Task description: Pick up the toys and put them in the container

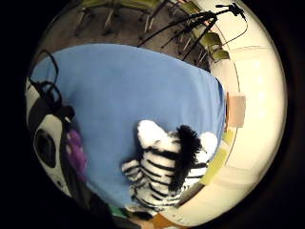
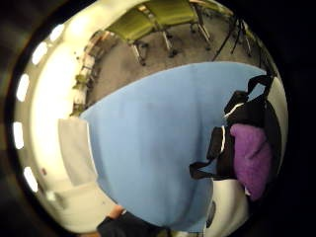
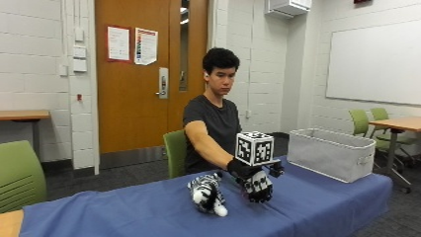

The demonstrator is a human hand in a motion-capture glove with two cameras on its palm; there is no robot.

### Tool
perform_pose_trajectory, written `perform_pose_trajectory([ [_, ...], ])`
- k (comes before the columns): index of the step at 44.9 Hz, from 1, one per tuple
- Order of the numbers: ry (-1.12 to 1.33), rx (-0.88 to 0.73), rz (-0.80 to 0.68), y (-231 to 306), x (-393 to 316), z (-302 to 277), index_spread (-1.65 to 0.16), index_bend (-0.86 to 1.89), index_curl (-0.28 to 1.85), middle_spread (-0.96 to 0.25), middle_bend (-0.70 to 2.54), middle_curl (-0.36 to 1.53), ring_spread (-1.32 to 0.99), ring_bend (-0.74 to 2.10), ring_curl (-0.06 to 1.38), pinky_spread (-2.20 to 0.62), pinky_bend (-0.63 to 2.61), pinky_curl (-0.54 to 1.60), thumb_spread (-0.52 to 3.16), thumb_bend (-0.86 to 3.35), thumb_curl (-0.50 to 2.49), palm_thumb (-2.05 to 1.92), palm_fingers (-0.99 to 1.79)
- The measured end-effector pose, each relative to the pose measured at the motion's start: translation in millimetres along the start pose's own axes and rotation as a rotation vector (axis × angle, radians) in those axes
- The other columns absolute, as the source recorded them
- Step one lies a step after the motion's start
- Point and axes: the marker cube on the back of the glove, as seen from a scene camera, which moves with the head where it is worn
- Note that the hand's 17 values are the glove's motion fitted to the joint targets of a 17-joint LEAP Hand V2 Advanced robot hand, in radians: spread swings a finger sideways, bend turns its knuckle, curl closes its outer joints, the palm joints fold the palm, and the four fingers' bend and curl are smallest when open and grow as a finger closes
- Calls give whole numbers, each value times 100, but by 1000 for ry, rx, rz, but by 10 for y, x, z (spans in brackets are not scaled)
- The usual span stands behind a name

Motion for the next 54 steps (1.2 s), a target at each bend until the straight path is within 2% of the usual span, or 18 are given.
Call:
perform_pose_trajectory([
  [7, -3, -26, -44, 42, -145, -228, -32, 29, 49, -36, 70, 44, -47, 95, 47, -45, 72, 31, 106, 16, 50, 61, 125],
  [14, -27, 31, -83, 69, -426, -671, -32, 36, 54, -37, 80, 49, -45, 99, 49, -48, 71, 32, 92, 15, 58, 63, 126],
  [17, -22, 81, -102, 75, -609, -954, -32, 49, 59, -36, 87, 52, -44, 101, 50, -49, 71, 34, 87, 14, 61, 63, 138],
  [23, -6, 177, -146, 109, -1035, -1475, -29, 65, 66, -34, 96, 57, -43, 106, 52, -50, 75, 37, 78, 14, 68, 63, 136],
  [30, 28, 291, -259, 269, -2004, -2195, -25, 77, 72, -30, 103, 60, -42, 111, 55, -49, 81, 40, 71, 16, 75, 62, 132],
  [39, -25, 331, -384, 518, -3143, -2690, -22, 83, 75, -28, 109, 63, -41, 115, 57, -49, 85, 43, 63, 18, 83, 61, 127],
  [46, -213, 298, -684, 981, -4200, -2879, -20, 85, 76, -27, 111, 63, -40, 117, 58, -49, 86, 44, 59, 21, 90, 59, 124],
  [54, -66, 337, -670, 1101, -4946, -2750, -19, 86, 77, -25, 113, 64, -40, 119, 59, -49, 88, 45, 55, 23, 97, 57, 123],
])
